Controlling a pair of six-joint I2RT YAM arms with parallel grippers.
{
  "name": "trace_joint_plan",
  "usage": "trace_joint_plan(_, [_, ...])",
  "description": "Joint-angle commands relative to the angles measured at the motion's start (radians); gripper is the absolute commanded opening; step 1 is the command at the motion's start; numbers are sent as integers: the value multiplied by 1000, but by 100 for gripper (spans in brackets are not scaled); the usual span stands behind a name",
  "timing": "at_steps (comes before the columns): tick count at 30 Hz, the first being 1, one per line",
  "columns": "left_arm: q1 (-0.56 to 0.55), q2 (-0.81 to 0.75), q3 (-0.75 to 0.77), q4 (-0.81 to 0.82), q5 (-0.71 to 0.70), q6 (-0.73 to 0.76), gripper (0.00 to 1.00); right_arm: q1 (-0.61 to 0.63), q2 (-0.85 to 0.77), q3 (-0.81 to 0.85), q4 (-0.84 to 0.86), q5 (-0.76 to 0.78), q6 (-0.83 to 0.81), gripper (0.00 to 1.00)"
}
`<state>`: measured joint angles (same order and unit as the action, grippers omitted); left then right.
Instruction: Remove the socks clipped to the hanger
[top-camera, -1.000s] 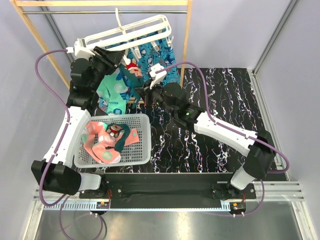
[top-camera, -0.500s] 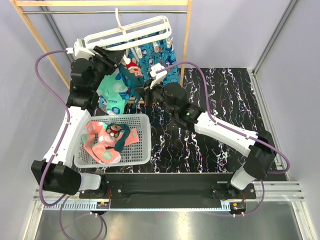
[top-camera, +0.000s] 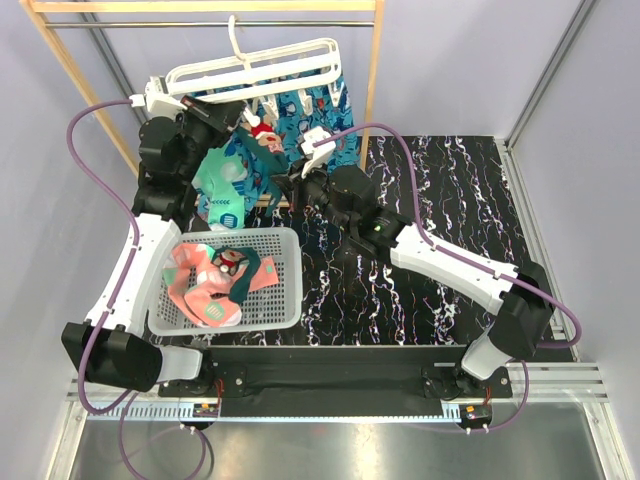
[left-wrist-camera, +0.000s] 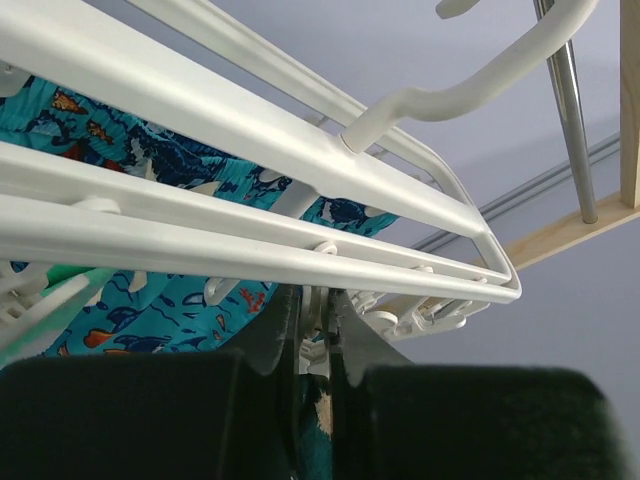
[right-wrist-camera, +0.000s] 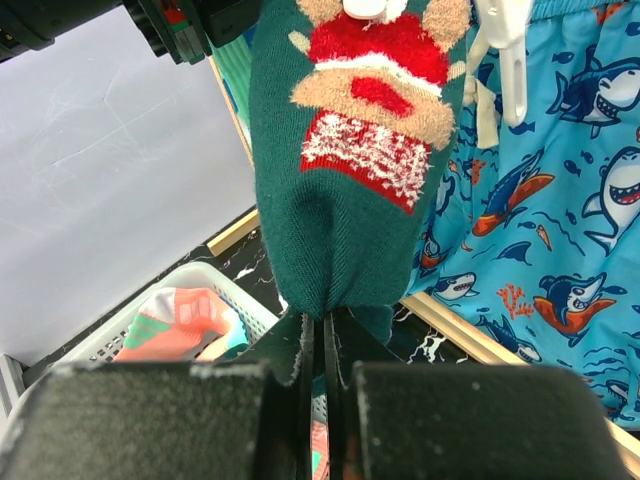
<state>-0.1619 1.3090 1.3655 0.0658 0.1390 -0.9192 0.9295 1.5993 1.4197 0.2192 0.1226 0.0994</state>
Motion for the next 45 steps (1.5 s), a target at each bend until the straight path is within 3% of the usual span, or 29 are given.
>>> trace_joint_plan(1, [5,-10,27,26,1,-4,4,0,-52,4,29,23,-1,0])
trace_joint_plan(3, [5,-16,24,26,1,-3,24,0,-53,2,28,22,0,0])
trace_joint_plan(4, [5,-19,17,28,-1,-4,42,0,-53,4,29,23,-1,0])
trace_joint_plan(6, [7,-30,9,29,-7,-6,50,0,-55,1,28,22,-1,0])
trace_joint_plan(8, [5,-37,-5,42,-9,-7,51,0,-55,1,28,22,-1,0])
trace_joint_plan(14, [7,-36,-5,45,-16,-13,40,2,-53,2,28,20,-1,0])
trace_joint_plan(20, [5,-28,4,42,-16,-24,39,0,-52,4,26,17,0,0])
trace_joint_plan(22, [5,-17,15,40,-7,-24,29,0,-52,7,19,17,-3,0])
trace_joint_plan(23, [5,-10,18,37,-4,-27,10,0,-52,7,23,20,-3,0])
trace_joint_plan(24, [7,-5,21,35,-1,-30,0,0,-55,5,25,20,-3,0])
trace_joint_plan(45, [5,12,132,-119,7,49,0,-1,-78,-44,16,78,-50,0])
